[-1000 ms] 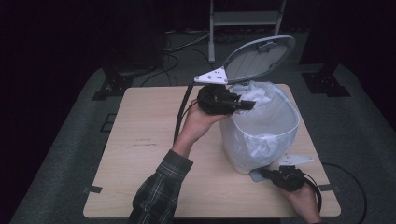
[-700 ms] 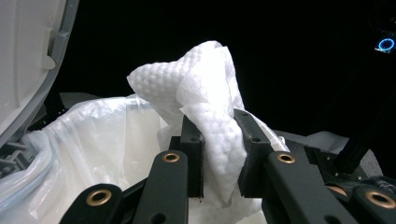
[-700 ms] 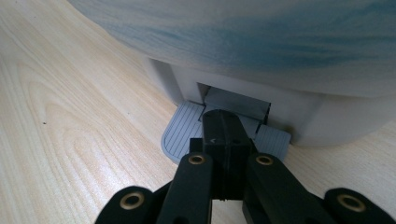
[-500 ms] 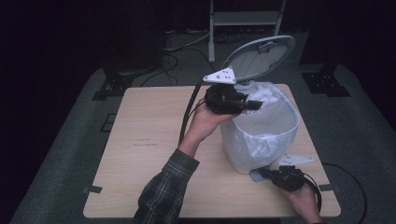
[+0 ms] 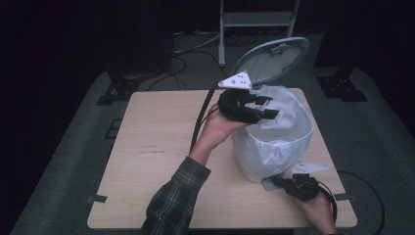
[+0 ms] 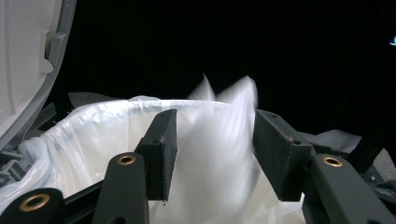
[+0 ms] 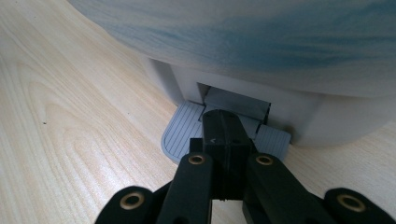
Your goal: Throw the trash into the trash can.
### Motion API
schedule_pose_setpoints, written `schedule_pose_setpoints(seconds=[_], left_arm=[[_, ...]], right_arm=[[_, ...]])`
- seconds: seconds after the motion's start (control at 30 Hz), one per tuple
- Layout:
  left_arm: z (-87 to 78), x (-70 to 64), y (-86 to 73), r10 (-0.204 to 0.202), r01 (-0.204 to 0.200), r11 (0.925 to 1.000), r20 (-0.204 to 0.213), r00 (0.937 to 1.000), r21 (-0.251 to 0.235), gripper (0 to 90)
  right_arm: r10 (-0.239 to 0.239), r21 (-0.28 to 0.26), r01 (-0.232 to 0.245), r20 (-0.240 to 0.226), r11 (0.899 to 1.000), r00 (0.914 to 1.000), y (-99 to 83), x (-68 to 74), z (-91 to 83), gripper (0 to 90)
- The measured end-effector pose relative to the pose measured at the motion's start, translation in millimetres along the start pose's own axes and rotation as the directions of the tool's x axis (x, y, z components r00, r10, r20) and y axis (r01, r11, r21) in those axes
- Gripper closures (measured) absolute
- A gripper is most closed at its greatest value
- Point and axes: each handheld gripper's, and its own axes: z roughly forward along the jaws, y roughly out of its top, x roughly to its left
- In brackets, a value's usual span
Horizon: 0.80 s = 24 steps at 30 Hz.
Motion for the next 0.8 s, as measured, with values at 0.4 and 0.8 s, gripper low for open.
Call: schedule_pose_setpoints(seconds=[0.4,0.8], left_arm=[[-18.2,-0.7,-0.3,0.002,-0.001,1.0000,-0.013,0.9999,0.009,55.8],[-51.8,-2.8,-8.2,-0.008,0.009,0.9999,-0.056,0.9984,0.009,56.1]], right_arm=[[0.002,-0.004,-0.002,-0.002,1.000,1.0000,-0.3,-0.6,0.2,90.0],[0.008,-0.003,-0.008,-0.005,1.000,1.0000,-0.2,-0.8,0.1,90.0]])
